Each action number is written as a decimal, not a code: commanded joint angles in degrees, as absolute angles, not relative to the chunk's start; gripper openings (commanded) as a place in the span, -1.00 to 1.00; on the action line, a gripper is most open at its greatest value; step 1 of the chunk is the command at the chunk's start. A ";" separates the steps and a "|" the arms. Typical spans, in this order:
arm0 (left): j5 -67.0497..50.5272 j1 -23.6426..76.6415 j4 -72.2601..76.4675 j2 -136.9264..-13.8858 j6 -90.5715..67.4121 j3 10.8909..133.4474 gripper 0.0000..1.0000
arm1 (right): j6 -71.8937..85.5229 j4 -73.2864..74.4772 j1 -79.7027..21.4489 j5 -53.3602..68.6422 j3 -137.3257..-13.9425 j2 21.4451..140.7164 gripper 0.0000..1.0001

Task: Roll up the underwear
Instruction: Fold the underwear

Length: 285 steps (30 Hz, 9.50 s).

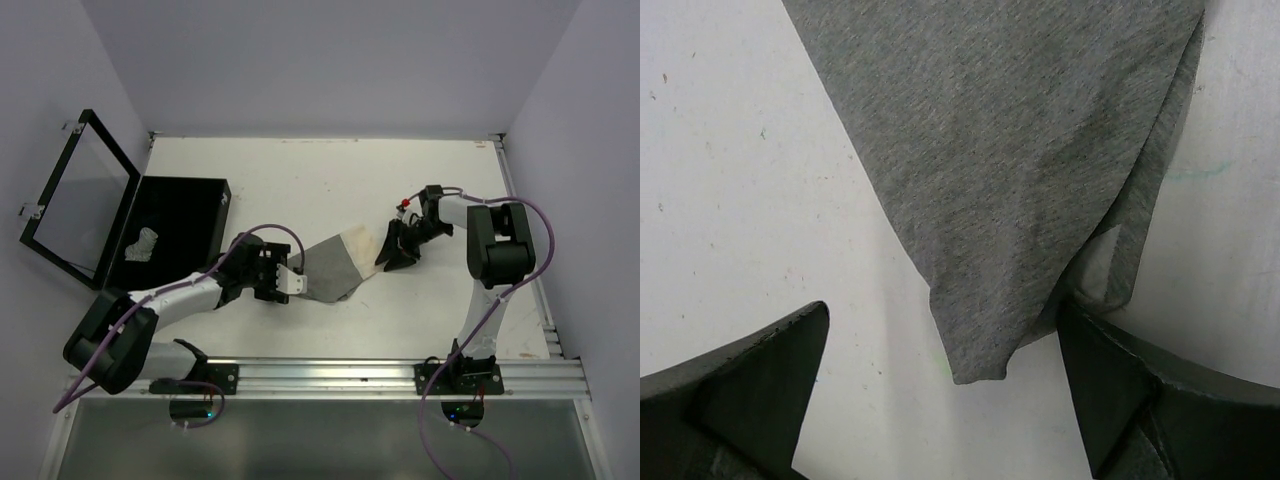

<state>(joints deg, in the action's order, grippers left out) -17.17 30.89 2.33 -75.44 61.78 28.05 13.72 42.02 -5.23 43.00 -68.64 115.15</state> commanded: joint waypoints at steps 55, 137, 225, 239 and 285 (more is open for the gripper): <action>-19.69 31.20 0.09 -76.64 64.25 28.30 0.96 | 6.50 53.44 -8.26 35.07 -92.46 124.71 -1.00; -21.70 33.84 0.53 -117.44 8.70 87.37 0.28 | 3.34 48.25 -7.65 30.14 -87.45 128.41 -1.00; -26.38 21.71 -33.39 -96.24 29.27 62.94 -0.08 | -3.68 40.34 -15.03 39.83 -84.82 117.06 -0.47; -20.03 21.45 -25.93 -112.13 30.67 72.59 -0.24 | -0.80 32.79 -10.91 29.97 -76.20 118.30 -0.53; -10.38 55.11 -0.97 -99.31 43.60 51.77 0.06 | -8.97 44.65 -12.74 43.50 -74.88 120.50 -0.61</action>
<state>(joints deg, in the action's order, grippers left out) -13.13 54.85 -4.71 -98.74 43.07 52.66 -8.19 46.22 -12.93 47.24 -75.16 120.49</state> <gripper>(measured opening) 0.540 0.196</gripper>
